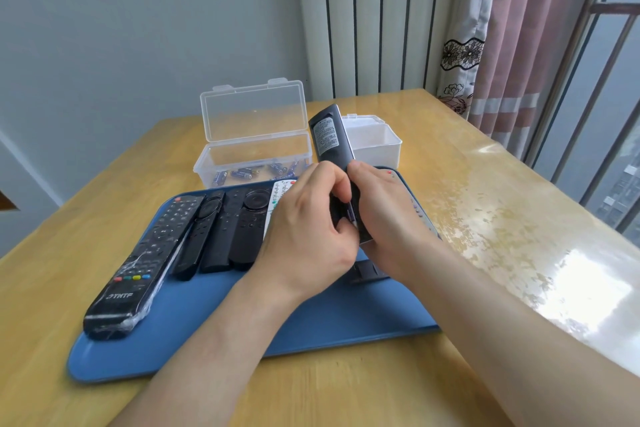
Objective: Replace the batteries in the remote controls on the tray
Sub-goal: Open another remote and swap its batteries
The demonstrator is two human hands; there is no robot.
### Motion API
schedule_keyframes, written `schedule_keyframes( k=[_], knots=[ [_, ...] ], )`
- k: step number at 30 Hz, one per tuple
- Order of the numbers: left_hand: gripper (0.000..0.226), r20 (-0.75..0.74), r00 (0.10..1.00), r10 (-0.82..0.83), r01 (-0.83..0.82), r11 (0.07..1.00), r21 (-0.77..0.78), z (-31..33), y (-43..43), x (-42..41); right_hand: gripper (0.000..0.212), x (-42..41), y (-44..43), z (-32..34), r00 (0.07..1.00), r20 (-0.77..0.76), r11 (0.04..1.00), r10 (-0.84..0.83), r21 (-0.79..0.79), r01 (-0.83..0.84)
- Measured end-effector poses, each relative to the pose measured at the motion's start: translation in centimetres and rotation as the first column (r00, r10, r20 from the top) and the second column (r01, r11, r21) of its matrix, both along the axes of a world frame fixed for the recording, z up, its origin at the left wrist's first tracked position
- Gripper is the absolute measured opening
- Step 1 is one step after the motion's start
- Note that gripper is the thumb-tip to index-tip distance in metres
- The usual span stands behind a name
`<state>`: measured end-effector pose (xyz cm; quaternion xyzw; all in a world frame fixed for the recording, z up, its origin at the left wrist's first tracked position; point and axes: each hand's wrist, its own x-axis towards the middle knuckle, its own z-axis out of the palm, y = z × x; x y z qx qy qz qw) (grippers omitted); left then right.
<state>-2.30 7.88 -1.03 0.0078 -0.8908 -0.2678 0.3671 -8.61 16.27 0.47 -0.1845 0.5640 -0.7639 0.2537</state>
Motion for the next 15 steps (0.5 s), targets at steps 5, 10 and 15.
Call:
schedule_keyframes(
  k=[5, 10, 15],
  knots=[
    [0.023, 0.037, 0.999, -0.010, 0.007, 0.997, 0.081, -0.1, -0.2, -0.1, 0.032, 0.0, -0.5, -1.0, 0.999, -0.046, 0.997, -0.025, 0.078, 0.029],
    [0.024, 0.066, 0.997, -0.025, 0.016, 0.991, 0.131, -0.2, -0.4, 0.0, 0.034, 0.1, -0.7, -1.4, 0.997, -0.082, 0.995, -0.016, 0.099, 0.024],
    [0.033, 0.060, 0.998, -0.032, 0.021, 0.984, 0.176, 0.2, -0.8, 0.5, 0.035, 0.0, -0.8, -1.2, 1.000, -0.023, 1.000, 0.005, 0.005, -0.004]
  ],
)
